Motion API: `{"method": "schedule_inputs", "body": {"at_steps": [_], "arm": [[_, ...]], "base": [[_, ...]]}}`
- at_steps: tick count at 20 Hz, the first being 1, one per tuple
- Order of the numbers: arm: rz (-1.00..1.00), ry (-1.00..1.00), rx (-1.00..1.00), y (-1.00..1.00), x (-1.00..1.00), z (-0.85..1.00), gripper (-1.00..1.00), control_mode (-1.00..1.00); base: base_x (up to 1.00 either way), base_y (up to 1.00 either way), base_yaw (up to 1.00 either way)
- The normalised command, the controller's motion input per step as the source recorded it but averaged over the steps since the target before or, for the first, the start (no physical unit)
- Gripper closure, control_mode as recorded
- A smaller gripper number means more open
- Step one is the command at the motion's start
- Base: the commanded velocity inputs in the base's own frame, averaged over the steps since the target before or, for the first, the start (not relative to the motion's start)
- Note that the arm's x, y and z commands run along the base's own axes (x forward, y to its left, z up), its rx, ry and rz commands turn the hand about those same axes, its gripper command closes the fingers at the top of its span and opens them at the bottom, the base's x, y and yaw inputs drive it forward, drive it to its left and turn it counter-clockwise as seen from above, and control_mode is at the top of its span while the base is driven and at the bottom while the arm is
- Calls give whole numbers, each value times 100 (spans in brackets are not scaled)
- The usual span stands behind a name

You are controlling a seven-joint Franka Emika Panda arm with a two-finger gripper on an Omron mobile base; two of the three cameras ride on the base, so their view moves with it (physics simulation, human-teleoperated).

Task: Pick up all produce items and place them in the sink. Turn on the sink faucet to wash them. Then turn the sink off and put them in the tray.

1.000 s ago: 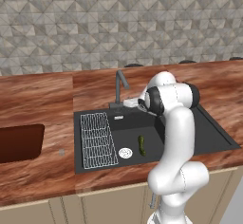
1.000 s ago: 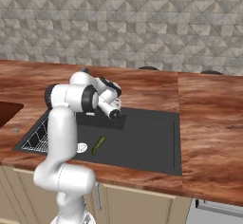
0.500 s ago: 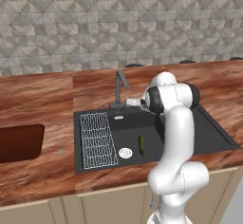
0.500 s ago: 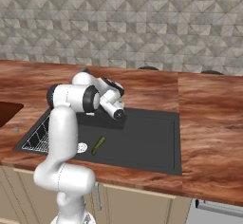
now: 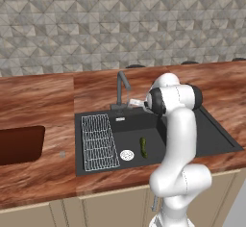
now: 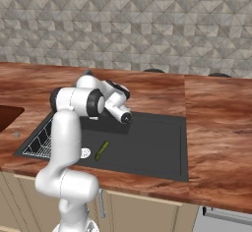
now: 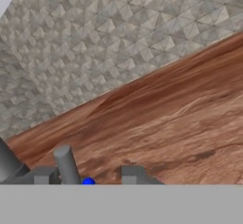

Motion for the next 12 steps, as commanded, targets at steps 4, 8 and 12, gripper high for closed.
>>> {"method": "schedule_inputs", "body": {"at_steps": [4,8,12], "arm": [[0,9,8,-44,11,-16,100,-100],[0,1,1,-14,2,0,100,-100],[2,0,0,2,3,0,100,-100]], "base": [[0,0,0],[0,0,0],[0,0,0]]}}
